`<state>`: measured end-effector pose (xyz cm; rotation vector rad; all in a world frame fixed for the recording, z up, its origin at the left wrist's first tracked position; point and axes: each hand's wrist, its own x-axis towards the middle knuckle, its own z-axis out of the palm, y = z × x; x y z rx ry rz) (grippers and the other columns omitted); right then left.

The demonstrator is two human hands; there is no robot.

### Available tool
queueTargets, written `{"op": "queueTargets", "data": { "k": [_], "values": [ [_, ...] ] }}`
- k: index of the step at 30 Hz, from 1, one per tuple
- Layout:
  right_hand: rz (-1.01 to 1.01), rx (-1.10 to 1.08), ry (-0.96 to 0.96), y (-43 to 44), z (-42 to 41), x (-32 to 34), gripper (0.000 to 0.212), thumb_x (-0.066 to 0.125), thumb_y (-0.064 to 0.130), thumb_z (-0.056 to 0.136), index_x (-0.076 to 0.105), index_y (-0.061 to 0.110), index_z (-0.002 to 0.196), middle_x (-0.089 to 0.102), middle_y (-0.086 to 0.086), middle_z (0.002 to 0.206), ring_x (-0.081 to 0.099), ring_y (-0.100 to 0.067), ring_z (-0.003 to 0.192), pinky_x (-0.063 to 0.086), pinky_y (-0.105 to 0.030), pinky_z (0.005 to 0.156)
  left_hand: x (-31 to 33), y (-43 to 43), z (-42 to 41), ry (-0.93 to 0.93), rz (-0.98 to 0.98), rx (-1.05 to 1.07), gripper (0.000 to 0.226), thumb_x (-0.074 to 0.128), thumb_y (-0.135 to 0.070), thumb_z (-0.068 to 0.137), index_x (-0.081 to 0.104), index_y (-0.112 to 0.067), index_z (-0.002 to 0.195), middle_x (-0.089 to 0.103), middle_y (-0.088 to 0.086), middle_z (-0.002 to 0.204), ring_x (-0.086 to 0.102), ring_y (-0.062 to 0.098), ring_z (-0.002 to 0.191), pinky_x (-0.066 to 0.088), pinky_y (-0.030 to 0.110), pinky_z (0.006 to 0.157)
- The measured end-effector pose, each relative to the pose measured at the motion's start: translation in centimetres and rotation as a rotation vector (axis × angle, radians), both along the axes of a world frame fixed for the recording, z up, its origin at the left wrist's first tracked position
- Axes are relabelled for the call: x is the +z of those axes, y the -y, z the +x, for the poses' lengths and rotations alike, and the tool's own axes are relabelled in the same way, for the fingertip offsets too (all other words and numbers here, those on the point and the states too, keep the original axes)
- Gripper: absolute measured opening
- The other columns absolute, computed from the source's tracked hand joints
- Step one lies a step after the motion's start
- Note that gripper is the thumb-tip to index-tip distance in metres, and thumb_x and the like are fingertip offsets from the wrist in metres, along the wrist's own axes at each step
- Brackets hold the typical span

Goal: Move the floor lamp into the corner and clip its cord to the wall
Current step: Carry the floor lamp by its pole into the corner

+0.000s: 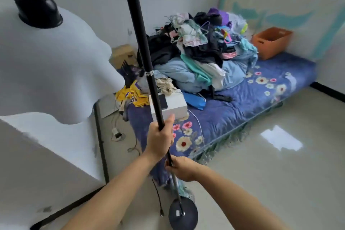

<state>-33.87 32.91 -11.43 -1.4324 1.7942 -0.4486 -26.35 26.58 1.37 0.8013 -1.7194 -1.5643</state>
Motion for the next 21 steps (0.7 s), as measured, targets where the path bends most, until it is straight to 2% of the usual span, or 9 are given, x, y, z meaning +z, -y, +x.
{"op": "queueTargets", "data": {
  "k": [2,5,7,10,12,14,17,21],
  "values": [
    [0.0,-0.133,-0.006,-2.4,0.1,-0.1,0.018,0.046,0.026,0.099,0.049,0.012,0.109,0.064,-0.019,0.106,0.059,-0.036,0.093,0.047,-0.043,0.081,0.0,-1.4,-0.8,-0.04,0.032,-0.088,0.058,0.054,-0.031,0.092,0.033,-0.025,0.039,0.028,-0.007,0.034,0.024,0.012,0.03,0.023,0.023,0.038],
    [0.006,-0.338,-0.055,-5.8,0.3,-0.3,0.021,0.044,0.028,0.101,0.047,0.011,0.113,0.064,-0.022,0.105,0.059,-0.038,0.092,0.046,-0.044,0.079,-0.3,-3.4,-2.0,-0.102,0.089,-0.208,0.052,0.055,-0.031,0.089,0.032,-0.026,0.043,0.027,-0.007,0.034,0.023,0.013,0.03,0.024,0.032,0.045],
    [0.017,-0.454,-0.081,-8.0,-0.1,-0.1,0.022,0.044,0.027,0.102,0.048,0.011,0.116,0.064,-0.023,0.107,0.06,-0.039,0.095,0.047,-0.045,0.081,-0.3,-5.0,-3.4,-0.113,0.114,-0.303,0.053,0.056,-0.03,0.091,0.032,-0.024,0.044,0.027,-0.006,0.035,0.023,0.014,0.03,0.024,0.028,0.047],
    [0.032,-0.604,-0.067,-12.1,-1.6,0.7,0.014,0.044,0.025,0.103,0.049,0.012,0.106,0.063,-0.021,0.101,0.058,-0.037,0.09,0.048,-0.046,0.082,-0.3,-8.4,-6.1,-0.106,0.1,-0.433,0.06,0.054,-0.024,0.098,0.032,-0.022,0.042,0.029,-0.004,0.035,0.025,0.014,0.03,0.023,0.024,0.043],
    [0.027,-0.679,-0.087,-15.2,-3.4,1.2,0.009,0.044,0.024,0.102,0.046,0.018,0.096,0.059,-0.013,0.091,0.054,-0.03,0.082,0.044,-0.04,0.075,-0.1,-11.3,-8.5,-0.112,0.088,-0.536,0.063,0.055,-0.025,0.098,0.033,-0.022,0.039,0.03,-0.005,0.033,0.027,0.012,0.028,0.024,0.021,0.038],
    [0.02,-0.754,-0.103,-18.3,-5.4,1.7,0.012,0.043,0.025,0.102,0.045,0.021,0.09,0.055,-0.005,0.086,0.05,-0.025,0.078,0.038,-0.036,0.07,0.2,-14.4,-11.2,-0.114,0.086,-0.634,0.062,0.058,-0.033,0.092,0.033,-0.021,0.037,0.03,-0.006,0.031,0.027,0.011,0.027,0.023,0.02,0.036],
    [0.011,-0.863,-0.096,-22.9,-9.0,1.6,0.012,0.043,0.027,0.101,0.047,0.027,0.089,0.057,-0.003,0.087,0.052,-0.025,0.08,0.044,-0.039,0.077,0.5,-18.9,-15.7,-0.116,0.099,-0.756,0.059,0.06,-0.048,0.082,0.033,-0.021,0.036,0.029,-0.008,0.032,0.025,0.01,0.027,0.021,0.02,0.038],
    [0.007,-0.954,-0.104,-28.1,-15.3,0.6,0.008,0.044,0.03,0.101,0.047,0.031,0.093,0.064,-0.006,0.096,0.059,-0.028,0.089,0.049,-0.047,0.086,-0.4,-23.9,-23.3,-0.079,0.071,-0.856,0.058,0.059,-0.05,0.083,0.034,-0.023,0.038,0.029,-0.008,0.033,0.024,0.012,0.028,0.02,0.025,0.043]
  ]
}}
